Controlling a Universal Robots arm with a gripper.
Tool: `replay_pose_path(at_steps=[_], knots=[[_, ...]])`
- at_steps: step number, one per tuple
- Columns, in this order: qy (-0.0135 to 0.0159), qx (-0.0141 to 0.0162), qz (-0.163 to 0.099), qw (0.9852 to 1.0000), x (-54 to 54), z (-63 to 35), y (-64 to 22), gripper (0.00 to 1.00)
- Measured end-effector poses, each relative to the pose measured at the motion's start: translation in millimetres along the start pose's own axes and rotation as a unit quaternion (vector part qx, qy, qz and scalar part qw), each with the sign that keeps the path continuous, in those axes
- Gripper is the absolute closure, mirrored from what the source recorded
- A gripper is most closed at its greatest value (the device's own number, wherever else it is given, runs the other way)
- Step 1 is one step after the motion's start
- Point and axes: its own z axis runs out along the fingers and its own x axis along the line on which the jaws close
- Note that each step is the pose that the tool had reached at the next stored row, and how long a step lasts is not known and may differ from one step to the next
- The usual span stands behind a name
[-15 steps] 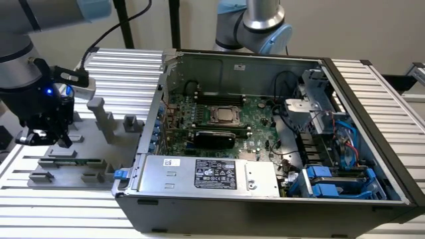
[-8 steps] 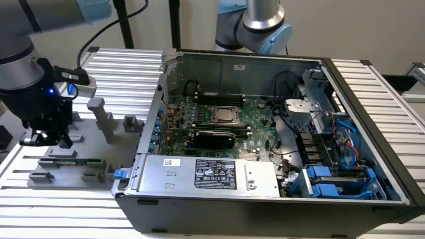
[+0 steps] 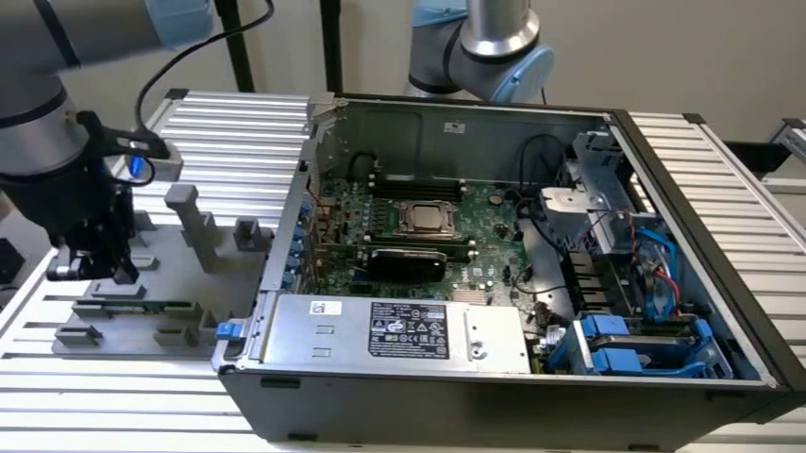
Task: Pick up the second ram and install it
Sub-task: 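Pick up the second ram and move it above second insertion slot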
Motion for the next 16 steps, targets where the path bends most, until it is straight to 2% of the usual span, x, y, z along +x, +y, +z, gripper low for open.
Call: replay_pose_path(at_steps=[1,6,16], knots=[[-0.0001,0.0000,0.000,1.0000,0.5,0.3,0.0,0.00],[-0.0002,0.0000,0.000,1.0000,2.0,3.6,0.0,0.00],[-0.0003,0.0001,0.001,1.0000,2.2,21.4,2.9,0.00]])
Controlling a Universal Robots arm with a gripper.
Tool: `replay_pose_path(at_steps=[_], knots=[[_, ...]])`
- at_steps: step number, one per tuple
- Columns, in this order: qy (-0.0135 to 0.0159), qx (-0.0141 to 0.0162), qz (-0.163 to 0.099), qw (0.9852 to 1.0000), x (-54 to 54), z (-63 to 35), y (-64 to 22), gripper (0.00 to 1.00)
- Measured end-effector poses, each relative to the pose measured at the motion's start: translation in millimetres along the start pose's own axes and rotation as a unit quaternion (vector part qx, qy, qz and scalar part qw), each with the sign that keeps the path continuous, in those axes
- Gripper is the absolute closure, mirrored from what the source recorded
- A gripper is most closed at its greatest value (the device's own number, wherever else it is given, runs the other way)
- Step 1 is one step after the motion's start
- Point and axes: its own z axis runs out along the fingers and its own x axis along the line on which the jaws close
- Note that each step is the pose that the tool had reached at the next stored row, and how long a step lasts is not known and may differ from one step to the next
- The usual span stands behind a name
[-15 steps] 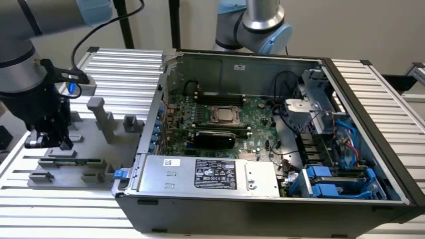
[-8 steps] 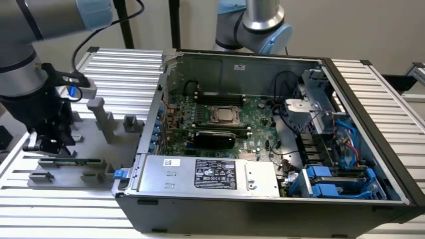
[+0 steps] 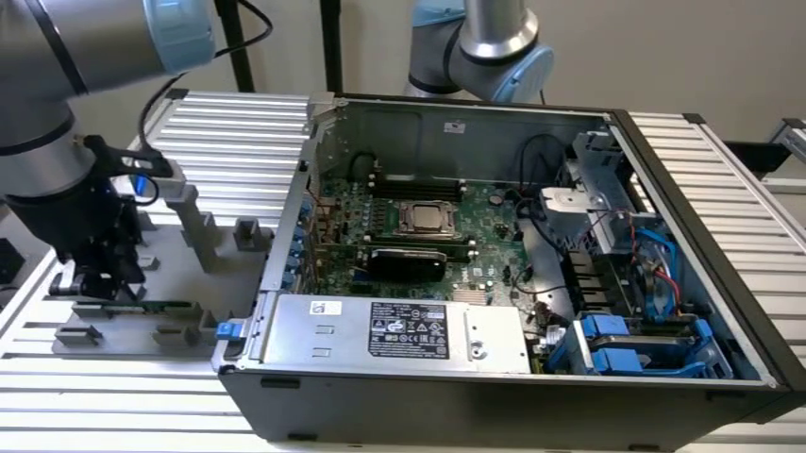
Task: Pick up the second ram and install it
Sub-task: 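Pick up the second ram and move it above second insertion slot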
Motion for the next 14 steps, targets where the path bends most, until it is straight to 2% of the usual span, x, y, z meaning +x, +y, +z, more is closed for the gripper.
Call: replay_pose_path(at_steps=[8,14], knots=[[-0.0003,0.0002,0.001,1.0000,-0.2,14.6,1.5,0.00],[-0.0023,0.0004,0.003,1.0000,-0.3,25.3,1.2,0.00]])
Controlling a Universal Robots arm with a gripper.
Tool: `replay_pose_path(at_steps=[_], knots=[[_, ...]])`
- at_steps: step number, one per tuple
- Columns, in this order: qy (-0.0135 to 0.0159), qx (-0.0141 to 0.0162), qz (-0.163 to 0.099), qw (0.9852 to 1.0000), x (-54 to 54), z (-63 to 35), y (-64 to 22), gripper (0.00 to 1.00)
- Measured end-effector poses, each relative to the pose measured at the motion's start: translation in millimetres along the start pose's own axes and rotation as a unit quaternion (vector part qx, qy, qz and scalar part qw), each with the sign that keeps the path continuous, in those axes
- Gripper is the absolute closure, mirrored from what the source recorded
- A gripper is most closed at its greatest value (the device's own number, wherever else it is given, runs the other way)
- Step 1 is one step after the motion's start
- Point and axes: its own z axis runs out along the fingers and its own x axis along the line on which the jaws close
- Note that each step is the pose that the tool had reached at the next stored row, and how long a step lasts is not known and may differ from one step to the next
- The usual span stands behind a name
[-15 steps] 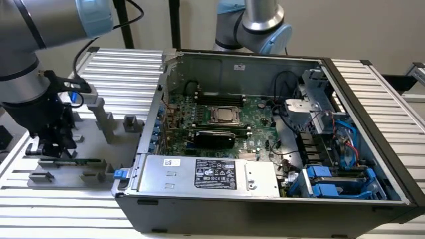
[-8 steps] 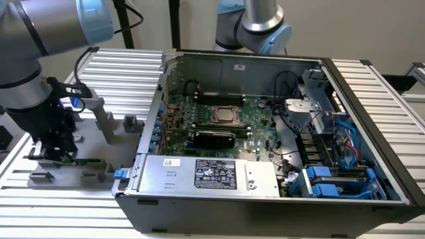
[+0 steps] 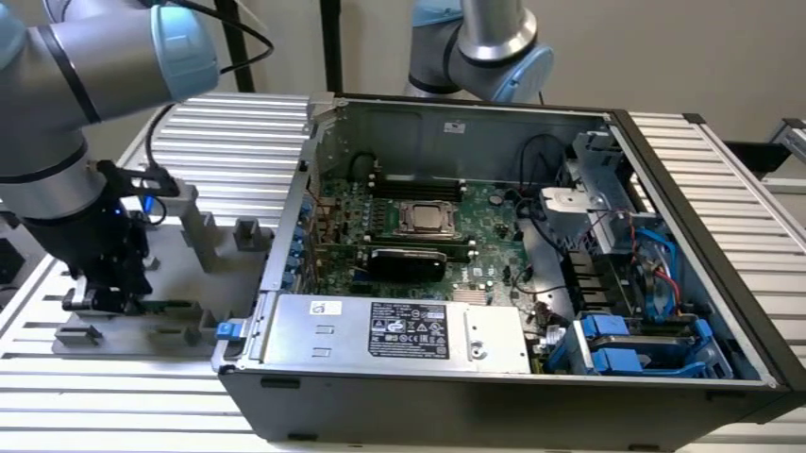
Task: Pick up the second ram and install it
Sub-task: 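Pick up the second ram and move it above second insertion slot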
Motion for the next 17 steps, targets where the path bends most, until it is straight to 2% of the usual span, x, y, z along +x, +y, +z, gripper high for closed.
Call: replay_pose_path(at_steps=[9,10,17], knots=[[-0.0003,-0.0001,0.013,0.9999,0.1,4.2,-1.2,0.00],[-0.0003,-0.0001,0.014,0.9999,0.1,4.6,-1.2,1.00],[0.0000,-0.0001,0.014,0.9999,0.1,6.2,-1.8,1.00]])
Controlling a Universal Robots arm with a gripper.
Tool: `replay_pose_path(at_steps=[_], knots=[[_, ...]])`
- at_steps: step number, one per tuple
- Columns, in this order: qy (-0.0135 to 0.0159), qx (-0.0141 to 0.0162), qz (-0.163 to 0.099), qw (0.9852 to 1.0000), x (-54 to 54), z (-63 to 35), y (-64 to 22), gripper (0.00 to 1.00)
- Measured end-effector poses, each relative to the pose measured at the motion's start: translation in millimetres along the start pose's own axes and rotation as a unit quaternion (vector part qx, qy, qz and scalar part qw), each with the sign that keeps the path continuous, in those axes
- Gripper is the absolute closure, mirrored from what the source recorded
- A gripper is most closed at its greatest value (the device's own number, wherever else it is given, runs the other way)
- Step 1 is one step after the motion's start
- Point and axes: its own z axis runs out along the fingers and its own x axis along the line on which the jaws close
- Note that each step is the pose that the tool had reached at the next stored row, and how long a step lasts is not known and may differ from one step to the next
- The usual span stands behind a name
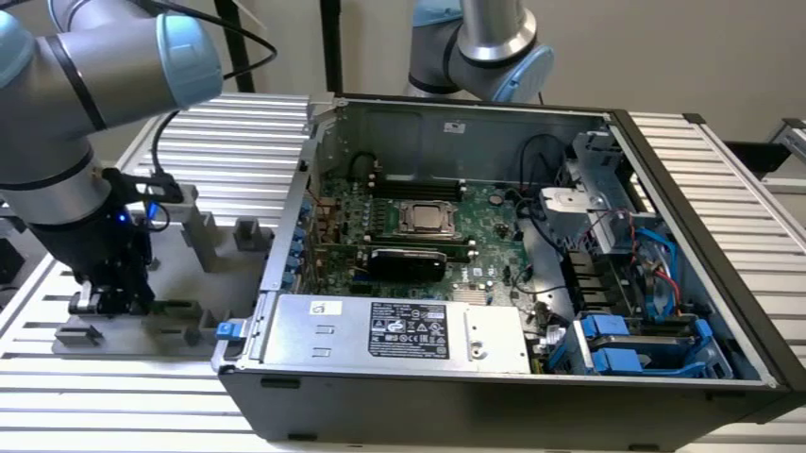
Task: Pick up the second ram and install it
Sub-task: 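Pick up the second ram and move it above second insertion slot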
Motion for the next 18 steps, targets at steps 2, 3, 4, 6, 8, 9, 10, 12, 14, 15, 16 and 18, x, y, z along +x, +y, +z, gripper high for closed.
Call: replay_pose_path(at_steps=[2,3,4,6,8,9,10,12,14,15,16,18], knots=[[0.0002,-0.0001,0.000,1.0000,0.0,0.1,0.0,1.00],[0.0002,0.0000,0.000,1.0000,0.0,0.1,0.0,1.00],[0.0001,0.0000,0.000,1.0000,0.0,0.2,0.0,1.00],[0.0001,0.0000,0.000,1.0000,0.0,0.2,0.0,1.00],[0.0002,0.0000,0.000,1.0000,0.0,0.3,0.0,1.00],[0.0002,0.0000,0.000,1.0000,0.0,0.2,0.0,1.00],[0.0001,0.0001,0.000,1.0000,0.0,0.3,0.0,1.00],[0.0000,0.0002,0.000,1.0000,0.0,0.0,0.0,1.00],[0.0001,0.0000,0.000,1.0000,0.0,-0.8,0.0,1.00],[0.0001,0.0000,0.000,1.0000,0.0,-1.1,0.0,1.00],[0.0001,0.0001,0.001,1.0000,0.0,-1.3,0.0,1.00],[0.0001,0.0001,0.002,1.0000,0.0,-1.6,0.0,1.00]])
